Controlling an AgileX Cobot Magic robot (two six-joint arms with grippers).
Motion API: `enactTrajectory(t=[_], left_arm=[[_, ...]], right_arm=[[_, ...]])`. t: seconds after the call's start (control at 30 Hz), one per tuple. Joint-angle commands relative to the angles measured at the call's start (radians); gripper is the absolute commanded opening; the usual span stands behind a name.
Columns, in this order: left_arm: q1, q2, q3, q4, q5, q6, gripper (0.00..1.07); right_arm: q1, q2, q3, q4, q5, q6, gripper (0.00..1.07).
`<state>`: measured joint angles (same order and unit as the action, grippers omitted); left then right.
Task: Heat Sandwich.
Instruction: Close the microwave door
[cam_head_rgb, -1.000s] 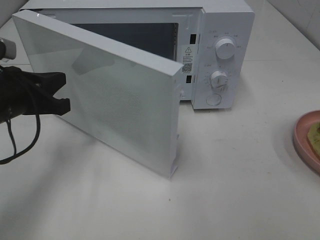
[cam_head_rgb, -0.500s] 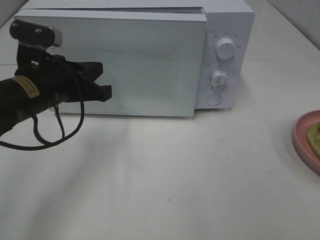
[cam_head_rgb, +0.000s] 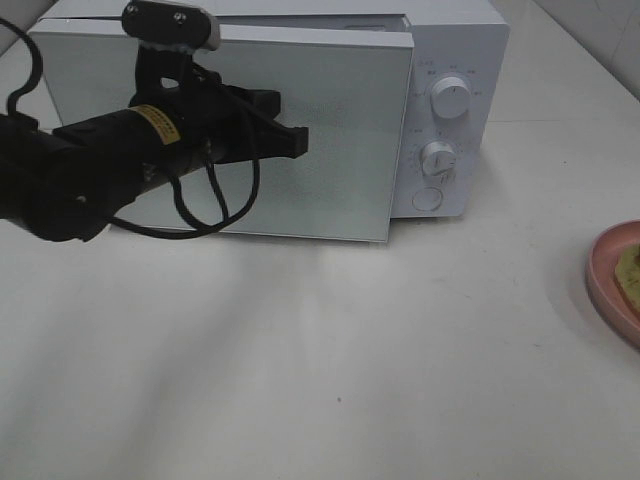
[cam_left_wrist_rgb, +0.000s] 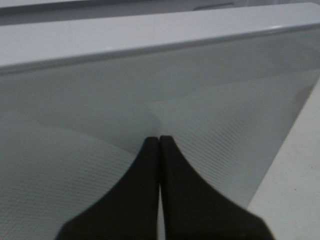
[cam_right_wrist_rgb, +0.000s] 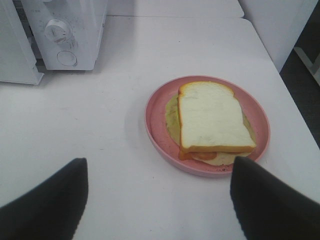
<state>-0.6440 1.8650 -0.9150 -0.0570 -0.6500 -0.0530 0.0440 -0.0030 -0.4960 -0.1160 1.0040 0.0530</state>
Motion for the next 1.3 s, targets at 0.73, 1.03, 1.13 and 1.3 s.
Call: enactTrajectory(t=[0.73, 1.03, 1.13, 1.3], left_arm=[[-0.056, 0.171, -0.288, -0.07, 0.122, -0.002, 0.0], [-0.047, 0.219, -0.4, -0.19, 0.161, 0.107, 0.0], [-0.047, 0.218, -0.407, -0.191, 0.176, 0.107, 0.0], [-0.047, 0.218, -0.407, -0.18, 0.176, 0.107, 0.0]], right_arm=[[-0.007, -0.029, 0.002, -0.004, -0.009, -0.006, 0.75], [-0.007, -0.029, 0.002, -0.004, -0.009, -0.006, 0.75], [-0.007, -0.029, 0.002, -0.004, -0.009, -0.007, 0.75], [-0.007, -0.029, 0.002, -0.004, -0.009, -0.007, 0.75]])
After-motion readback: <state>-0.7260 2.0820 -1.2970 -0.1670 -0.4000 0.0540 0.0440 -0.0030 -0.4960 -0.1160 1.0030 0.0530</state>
